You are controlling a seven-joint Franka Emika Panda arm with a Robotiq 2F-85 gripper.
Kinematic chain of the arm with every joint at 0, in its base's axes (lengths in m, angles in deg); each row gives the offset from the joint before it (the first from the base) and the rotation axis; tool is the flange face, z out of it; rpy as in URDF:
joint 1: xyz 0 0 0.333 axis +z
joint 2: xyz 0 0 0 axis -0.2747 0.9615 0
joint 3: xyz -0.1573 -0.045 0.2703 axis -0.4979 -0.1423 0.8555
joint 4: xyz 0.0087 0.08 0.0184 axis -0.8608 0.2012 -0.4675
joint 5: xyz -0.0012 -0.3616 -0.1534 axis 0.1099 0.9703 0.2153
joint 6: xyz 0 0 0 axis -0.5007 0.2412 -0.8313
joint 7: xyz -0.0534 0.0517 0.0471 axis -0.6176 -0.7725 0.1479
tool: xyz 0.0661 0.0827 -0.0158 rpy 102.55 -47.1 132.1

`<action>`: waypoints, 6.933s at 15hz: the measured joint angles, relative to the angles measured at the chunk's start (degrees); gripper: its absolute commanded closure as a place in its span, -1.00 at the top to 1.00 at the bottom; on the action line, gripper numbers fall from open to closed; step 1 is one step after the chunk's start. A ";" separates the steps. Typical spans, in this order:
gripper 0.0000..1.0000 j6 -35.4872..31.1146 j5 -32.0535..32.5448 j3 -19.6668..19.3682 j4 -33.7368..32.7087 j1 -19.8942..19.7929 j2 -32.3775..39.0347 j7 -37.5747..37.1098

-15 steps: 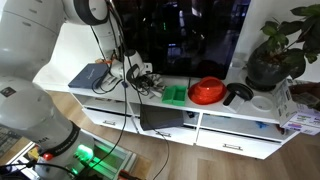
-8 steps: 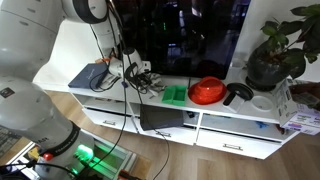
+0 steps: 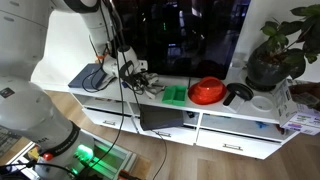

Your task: Put the towel into the case

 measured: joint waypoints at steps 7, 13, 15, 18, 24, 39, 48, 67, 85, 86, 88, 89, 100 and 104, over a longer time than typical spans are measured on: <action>-1.00 -1.20 0.01 3.62 11.06 -5.84 -10.24 0.22; -1.00 -3.93 0.08 4.24 16.64 -12.86 -16.84 0.52; -1.00 -4.04 0.43 5.29 17.05 -17.05 -17.94 0.50; -1.00 -4.15 0.76 6.36 17.09 -21.63 -18.31 0.23; -1.00 -9.09 0.54 4.81 16.42 -25.97 -17.99 -4.17; -1.00 2.43 -2.45 9.31 -1.36 -36.96 -4.05 -10.24; -1.00 11.24 -10.30 9.49 -11.64 -36.96 2.83 -6.36; -0.34 25.12 -18.02 3.36 -22.68 -30.55 7.71 -2.66; 0.41 25.35 -23.35 3.34 -19.74 -30.11 4.57 3.33; 0.41 25.33 -23.55 3.34 -19.03 -30.12 3.77 3.72; 0.38 25.33 -23.78 3.34 -17.39 -30.13 1.92 4.20; 0.33 25.33 -23.84 3.33 -16.52 -30.14 1.03 4.37; -0.73 23.44 -25.91 2.92 -8.45 -30.14 -7.07 6.07; -1.00 22.71 -26.94 3.60 -7.54 -30.16 -8.33 7.52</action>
